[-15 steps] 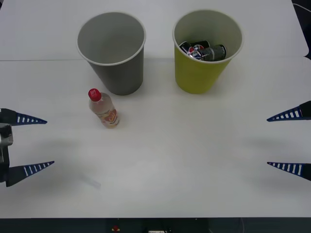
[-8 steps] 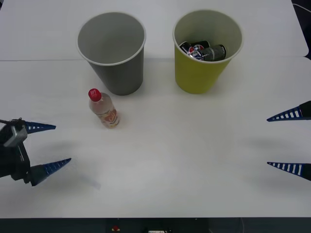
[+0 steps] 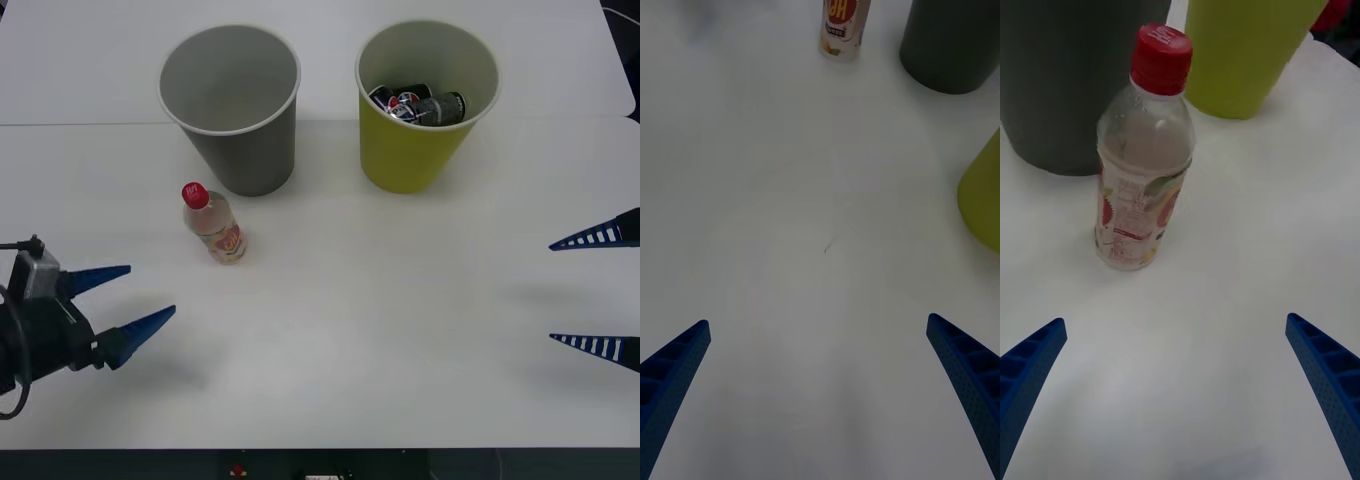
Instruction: Put the can into the green bin and the plastic bottle into the gray bin
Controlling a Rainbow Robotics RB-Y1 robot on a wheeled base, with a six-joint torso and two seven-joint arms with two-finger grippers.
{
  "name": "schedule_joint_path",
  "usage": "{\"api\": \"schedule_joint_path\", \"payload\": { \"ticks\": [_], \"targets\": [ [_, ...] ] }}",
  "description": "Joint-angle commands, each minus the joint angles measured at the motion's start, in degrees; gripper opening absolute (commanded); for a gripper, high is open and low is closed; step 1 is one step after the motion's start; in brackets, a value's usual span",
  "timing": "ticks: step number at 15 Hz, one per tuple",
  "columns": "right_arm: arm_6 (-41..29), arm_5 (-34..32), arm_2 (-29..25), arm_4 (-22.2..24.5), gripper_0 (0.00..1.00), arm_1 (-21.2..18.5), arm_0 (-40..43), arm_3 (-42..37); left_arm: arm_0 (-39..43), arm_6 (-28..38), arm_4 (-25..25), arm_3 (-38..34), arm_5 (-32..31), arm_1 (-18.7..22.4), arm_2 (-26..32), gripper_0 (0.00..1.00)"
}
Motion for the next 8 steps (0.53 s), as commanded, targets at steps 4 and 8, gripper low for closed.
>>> {"api": "schedule_joint_path", "payload": {
  "ticks": [4, 8],
  "targets": [
    [0.0, 0.0, 0.0, 0.0, 1.00, 0.0, 0.0, 0.0, -2.3, -2.2, 3.6, -0.1, 6.9, -5.9, -3.7, 1.00],
    [0.0, 0.0, 0.0, 0.0, 1.00, 0.0, 0.0, 0.0, -3.4, -8.6, 5.2, -0.1, 13.3, -7.4, -6.8, 1.00]
  ]
}}
